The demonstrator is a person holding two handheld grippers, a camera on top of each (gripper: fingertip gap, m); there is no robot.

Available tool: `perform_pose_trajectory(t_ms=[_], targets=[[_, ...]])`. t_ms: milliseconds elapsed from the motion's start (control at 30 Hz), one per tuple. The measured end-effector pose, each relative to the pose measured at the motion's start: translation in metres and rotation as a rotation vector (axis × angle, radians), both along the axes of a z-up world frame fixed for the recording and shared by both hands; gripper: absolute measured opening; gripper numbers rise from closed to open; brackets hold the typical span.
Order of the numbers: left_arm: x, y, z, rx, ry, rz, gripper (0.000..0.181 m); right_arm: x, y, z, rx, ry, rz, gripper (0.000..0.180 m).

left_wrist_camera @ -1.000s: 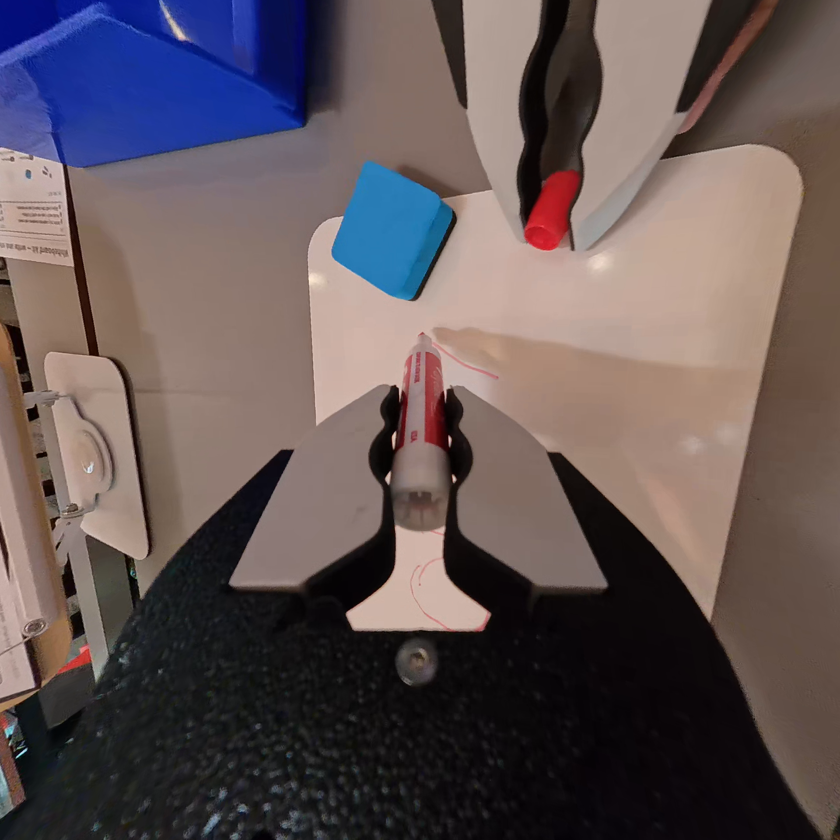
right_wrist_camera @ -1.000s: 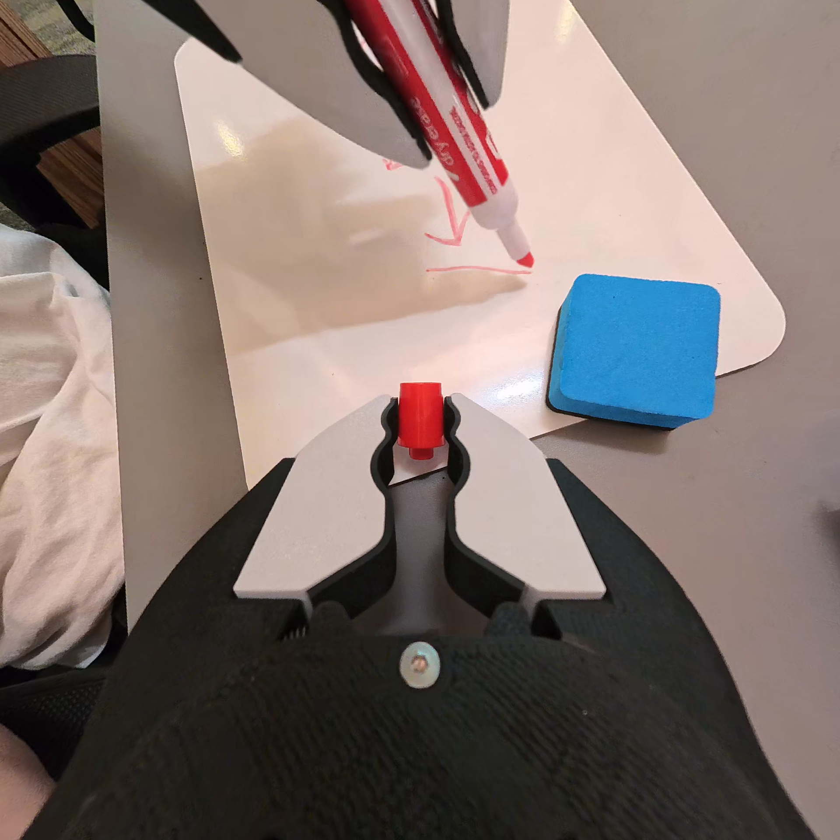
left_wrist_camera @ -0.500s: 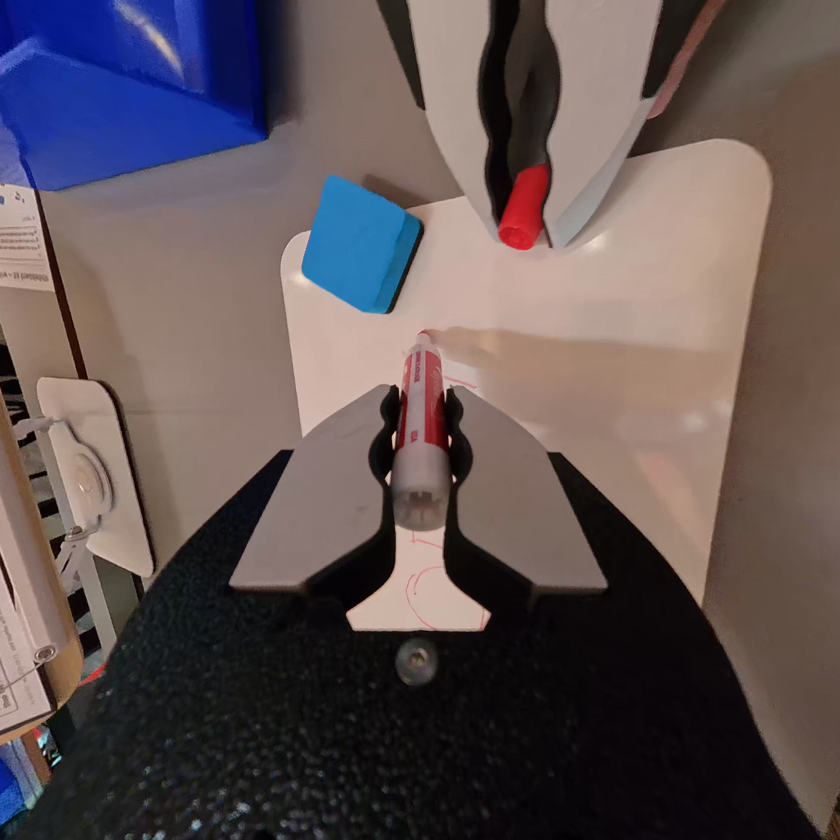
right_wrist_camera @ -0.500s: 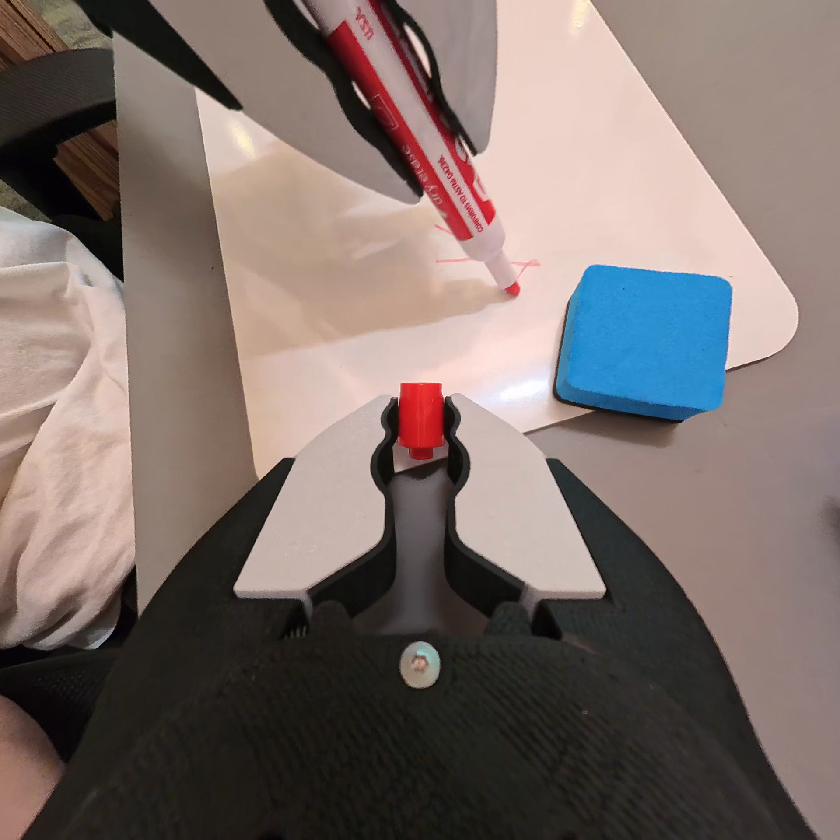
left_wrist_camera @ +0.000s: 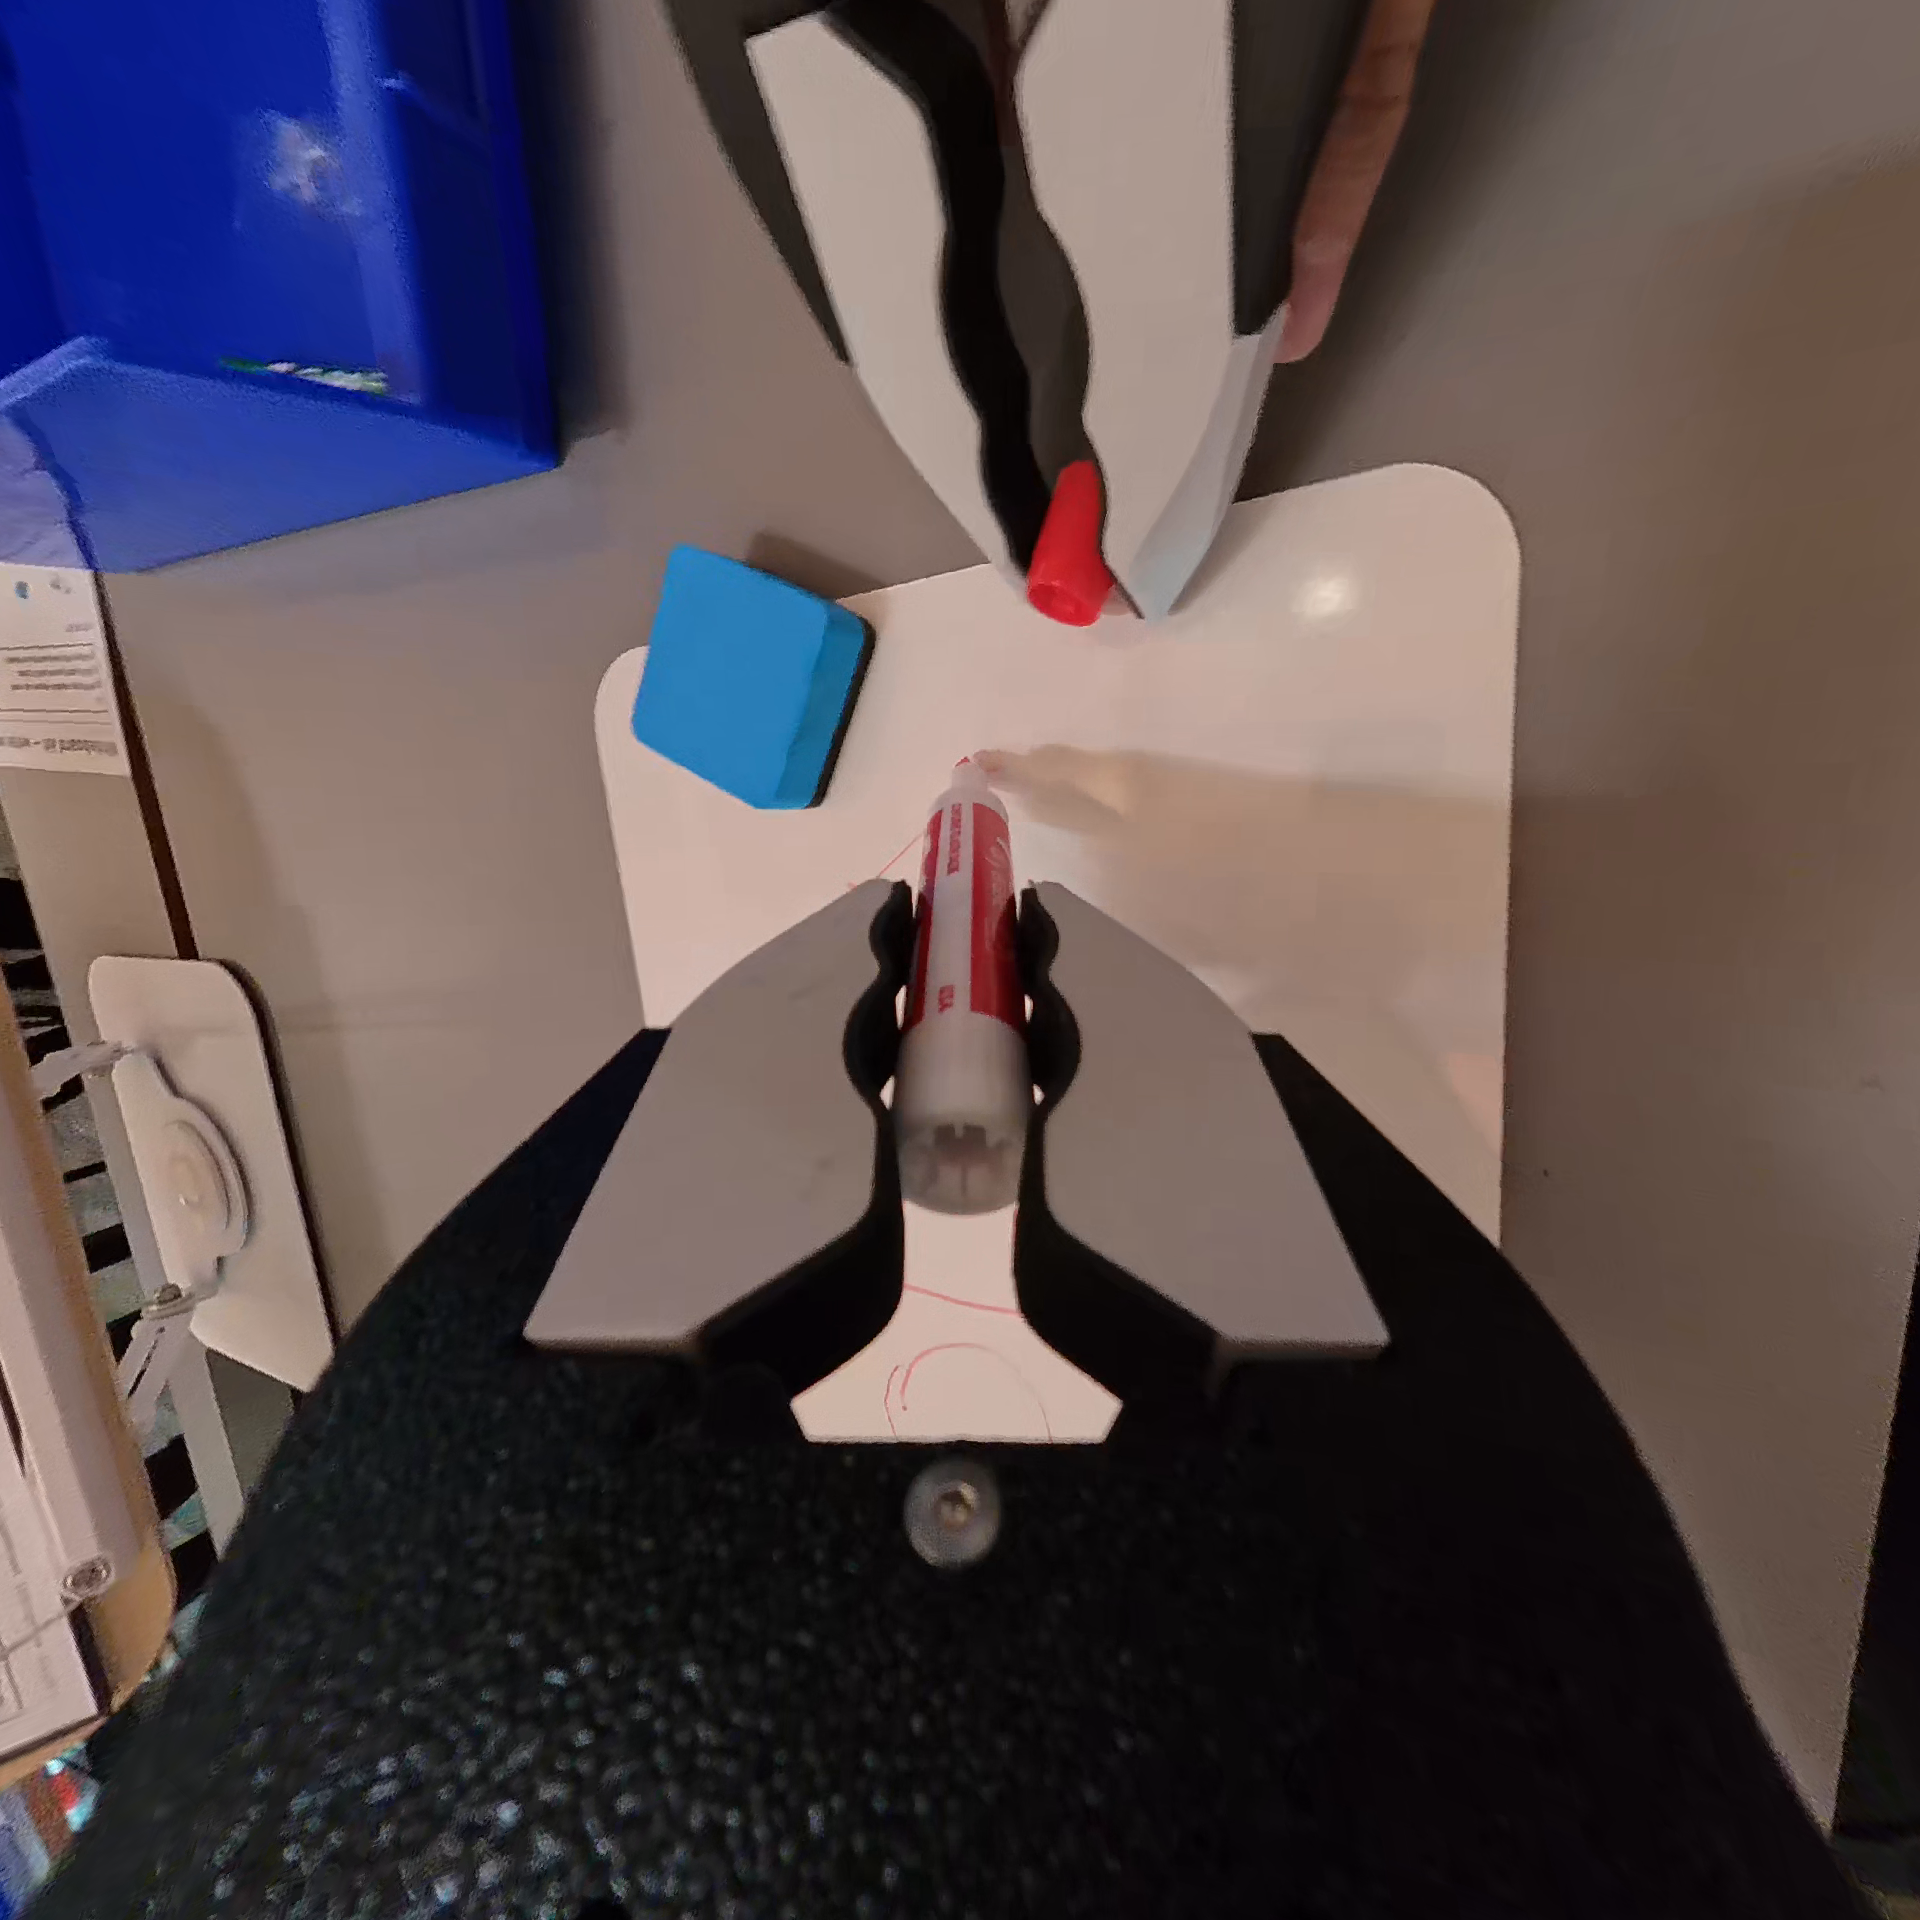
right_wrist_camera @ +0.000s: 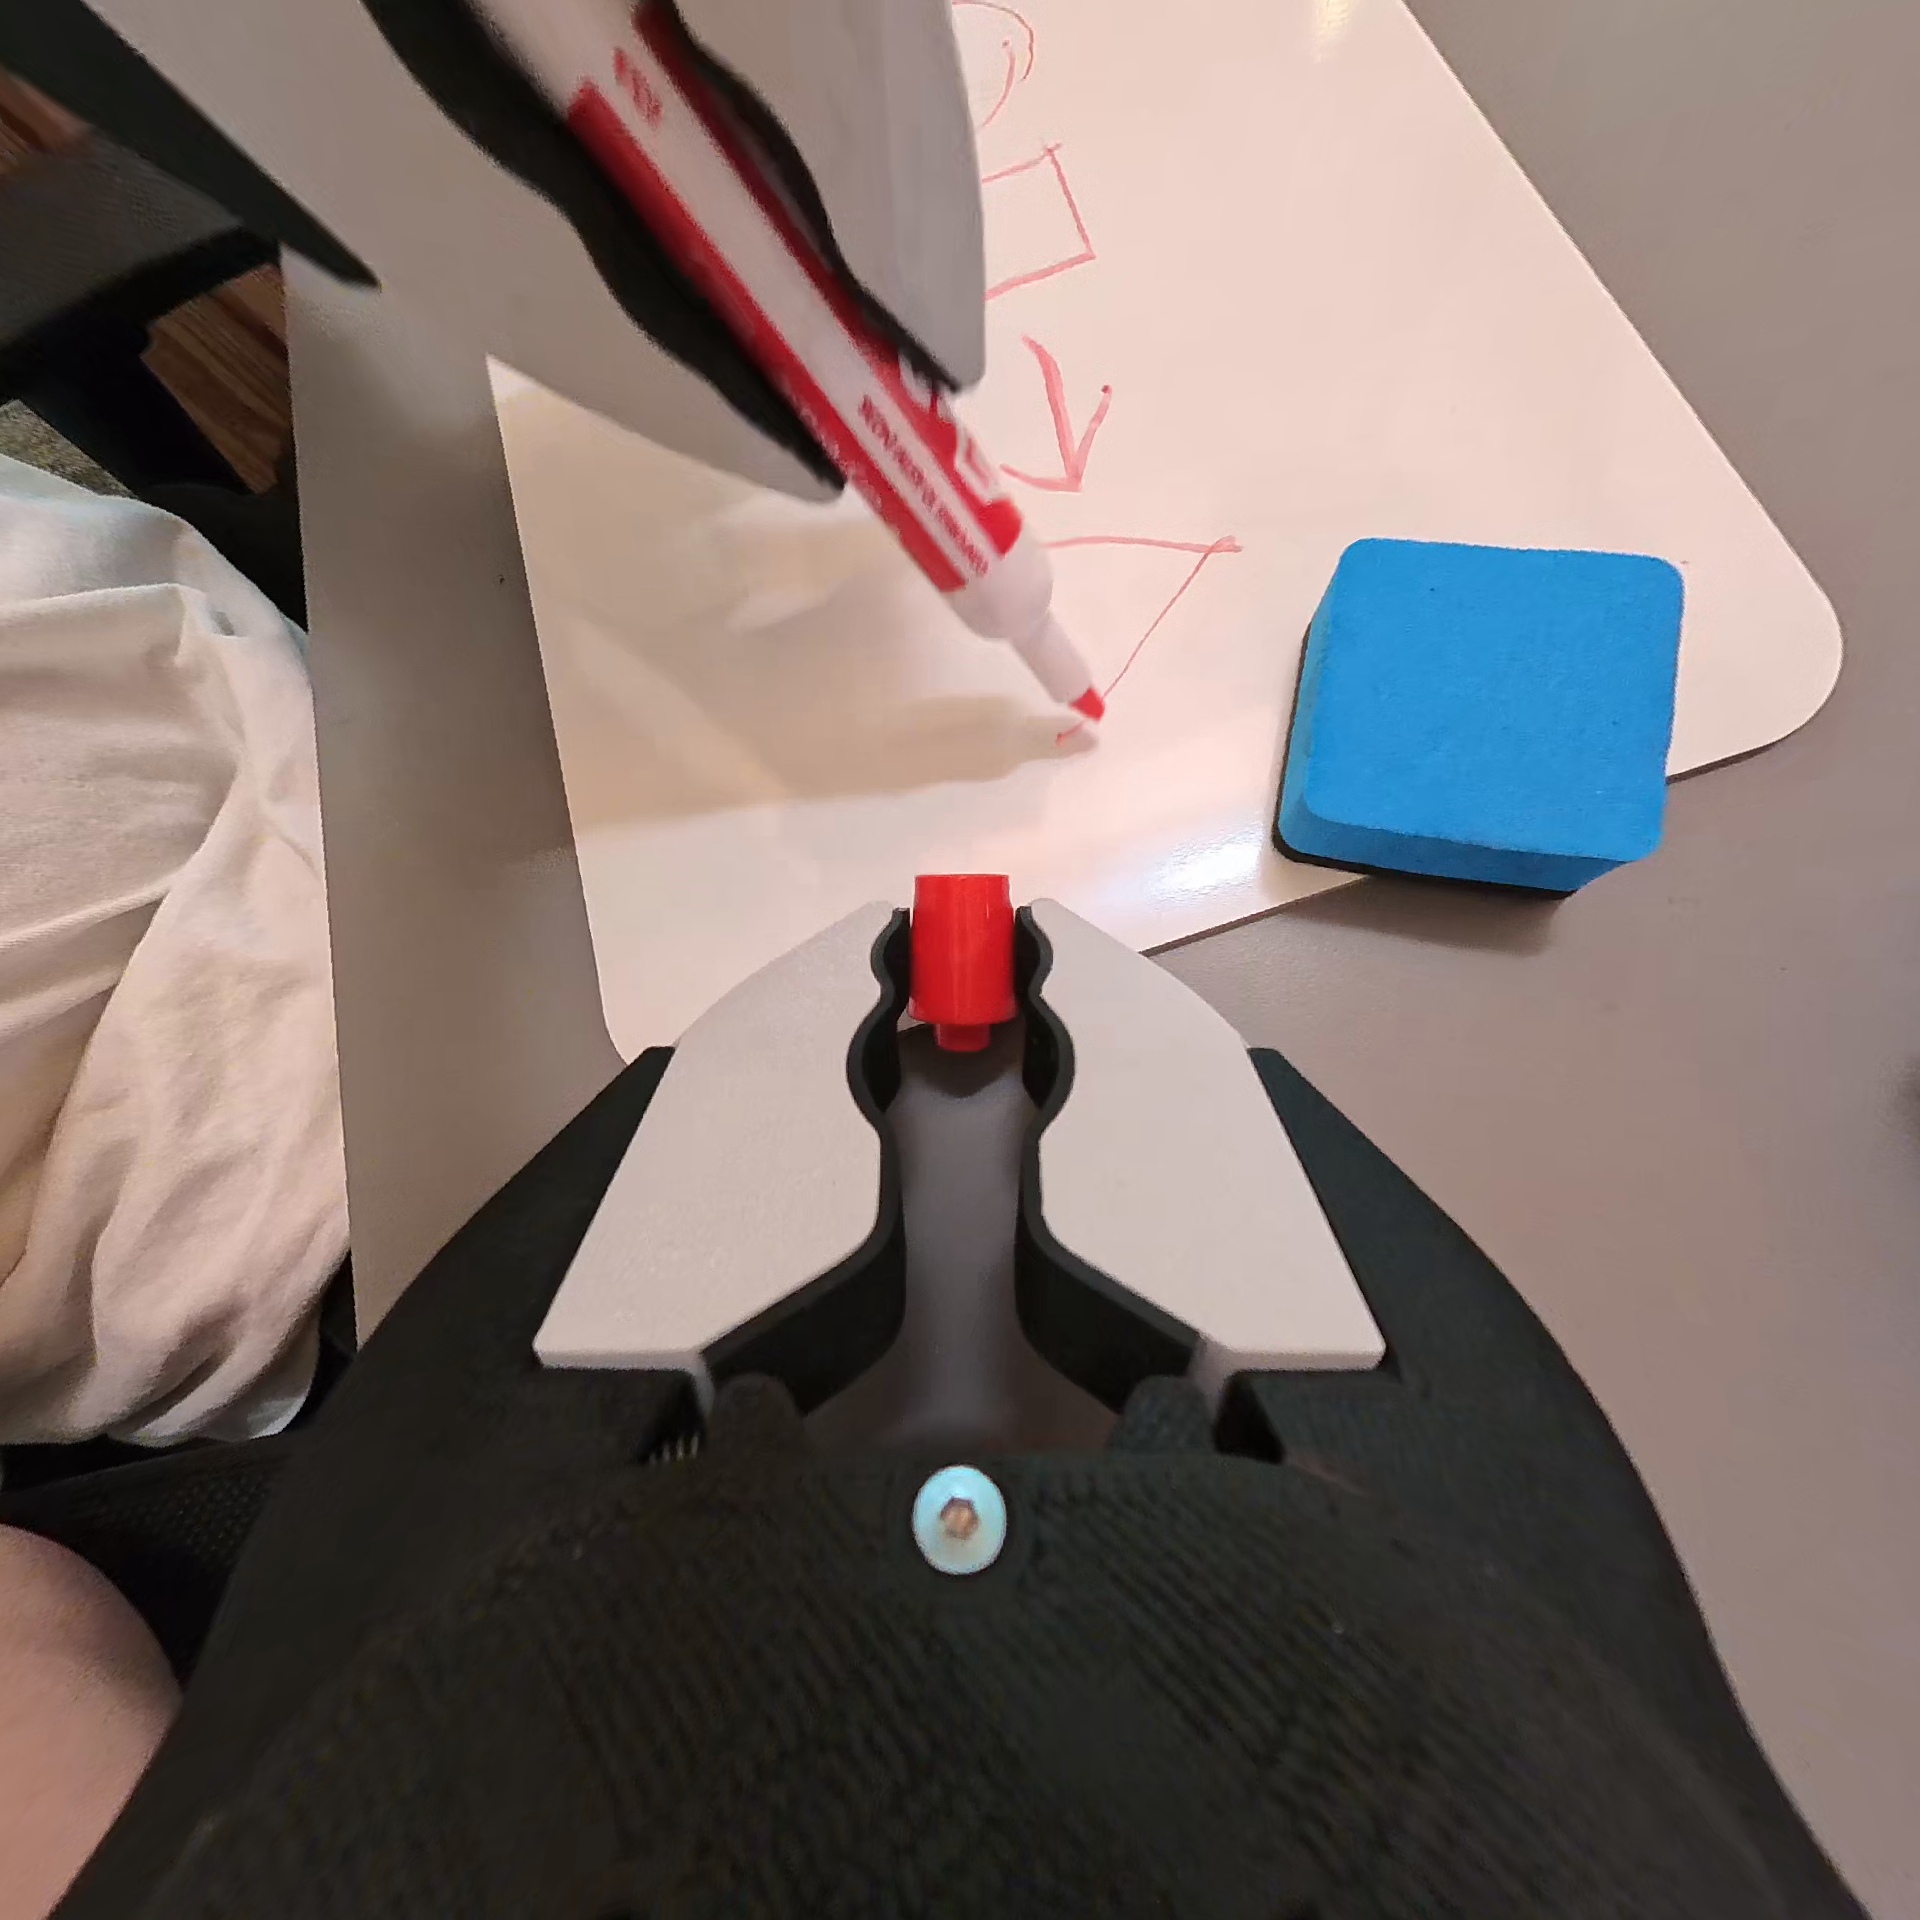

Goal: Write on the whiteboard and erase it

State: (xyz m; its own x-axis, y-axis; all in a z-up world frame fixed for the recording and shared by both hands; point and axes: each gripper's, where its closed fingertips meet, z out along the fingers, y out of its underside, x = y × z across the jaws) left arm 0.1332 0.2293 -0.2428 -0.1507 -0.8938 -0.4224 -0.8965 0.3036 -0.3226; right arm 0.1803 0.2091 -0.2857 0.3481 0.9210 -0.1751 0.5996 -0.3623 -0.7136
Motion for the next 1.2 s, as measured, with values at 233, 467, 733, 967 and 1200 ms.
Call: perform_pose_trajectory(t_ms=[233,467,733,967,1200], targets=[[-0.026,0.007,0.012,-0.037,-0.029,0.066,0.019,-0.001,0.001,0.000,0.000,0.008,-0.001,0.019],[-0.037,0.003,0.001,-0.047,0.013,0.070,0.019,-0.001,0.001,0.000,0.003,0.008,-0.003,0.019],[-0.043,0.002,-0.001,-0.049,0.039,0.072,0.019,-0.001,0.001,0.000,0.001,0.010,-0.002,0.019],[-0.043,0.002,-0.002,-0.051,0.045,0.073,0.019,0.000,0.001,0.000,0.003,0.008,-0.002,0.019],[-0.035,0.003,-0.002,-0.045,0.048,0.059,0.019,0.000,0.001,0.000,0.003,0.006,-0.002,0.019]])
